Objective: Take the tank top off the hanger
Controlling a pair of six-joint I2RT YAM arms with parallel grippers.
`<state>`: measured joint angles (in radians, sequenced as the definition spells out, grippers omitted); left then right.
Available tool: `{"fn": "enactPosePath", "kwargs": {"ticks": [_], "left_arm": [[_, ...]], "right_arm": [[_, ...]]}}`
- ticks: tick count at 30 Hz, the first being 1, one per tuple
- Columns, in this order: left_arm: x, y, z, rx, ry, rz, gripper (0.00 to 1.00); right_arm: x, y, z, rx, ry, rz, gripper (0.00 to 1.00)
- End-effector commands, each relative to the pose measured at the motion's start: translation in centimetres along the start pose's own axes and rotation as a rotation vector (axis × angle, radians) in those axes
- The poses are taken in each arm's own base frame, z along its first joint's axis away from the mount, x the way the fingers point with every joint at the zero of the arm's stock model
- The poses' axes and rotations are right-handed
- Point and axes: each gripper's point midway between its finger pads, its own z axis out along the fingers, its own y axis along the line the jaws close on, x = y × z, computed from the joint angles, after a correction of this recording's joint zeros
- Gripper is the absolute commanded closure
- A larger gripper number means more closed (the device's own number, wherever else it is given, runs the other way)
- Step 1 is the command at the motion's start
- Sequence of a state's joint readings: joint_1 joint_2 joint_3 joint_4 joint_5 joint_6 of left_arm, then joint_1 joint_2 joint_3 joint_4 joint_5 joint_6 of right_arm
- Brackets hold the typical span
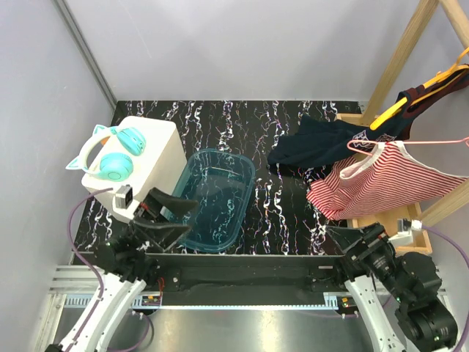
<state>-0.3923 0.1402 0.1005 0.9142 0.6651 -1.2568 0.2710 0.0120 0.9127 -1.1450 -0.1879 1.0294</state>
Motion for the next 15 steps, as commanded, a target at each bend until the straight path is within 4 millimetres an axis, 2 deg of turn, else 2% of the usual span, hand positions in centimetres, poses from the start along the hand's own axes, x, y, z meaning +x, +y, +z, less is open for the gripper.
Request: {"fn": "enactPosePath", "kwargs": {"ticks": [1, 2, 3, 4, 7, 9, 10, 12, 13, 15], "left_arm": [[-1.5, 5.1, 0.2, -0.425, 0.011, -0.097, 0.01], [-2.2, 6.3, -0.2, -0.521, -0.027, -0.105, 0.01], [-3.0, 5.9, 0.0, -0.551, -0.032, -0.094, 0.01], [-2.5, 6.5, -0.5, -0.591, 0.004, -0.075, 0.01], [-1.9, 6.0, -0.1, -0.572, 0.056, -0.093, 0.01], [-1.9, 6.4, -0.3, -0.596, 0.050, -0.122, 0.01], [-1.5, 6.7, -0.7, -0.624, 0.053, -0.151, 0.01], [-1.5, 7.0, -1.1, -0.653, 0.045, -0.161, 0.01], [-1.6, 7.0, -1.1, -0.658, 0.042, -0.158, 0.01], [-1.6, 6.8, -1.2, -0.651, 0.037, -0.157, 0.01]], "right_arm": [[-1.2, -4.0, -2.3, 0.204, -0.099, -0.064, 0.00], [-2.1, -3.7, -2.9, 0.202, -0.146, -0.089, 0.00], [-2.4, -3.4, -3.3, 0.193, -0.154, -0.116, 0.00], [-2.6, -3.0, -3.6, 0.184, -0.164, -0.142, 0.00], [-3.9, -1.3, -4.7, 0.170, -0.191, -0.222, 0.00], [-5.5, -0.3, -5.2, 0.215, -0.225, -0.242, 0.00], [-6.3, 0.6, -6.1, 0.218, -0.251, -0.267, 0.00], [-8.3, 1.2, -6.1, 0.287, -0.297, -0.292, 0.00], [-9.4, 2.5, -7.1, 0.270, -0.346, -0.306, 0.00], [-11.3, 4.0, -7.2, 0.287, -0.403, -0.327, 0.00]]}}
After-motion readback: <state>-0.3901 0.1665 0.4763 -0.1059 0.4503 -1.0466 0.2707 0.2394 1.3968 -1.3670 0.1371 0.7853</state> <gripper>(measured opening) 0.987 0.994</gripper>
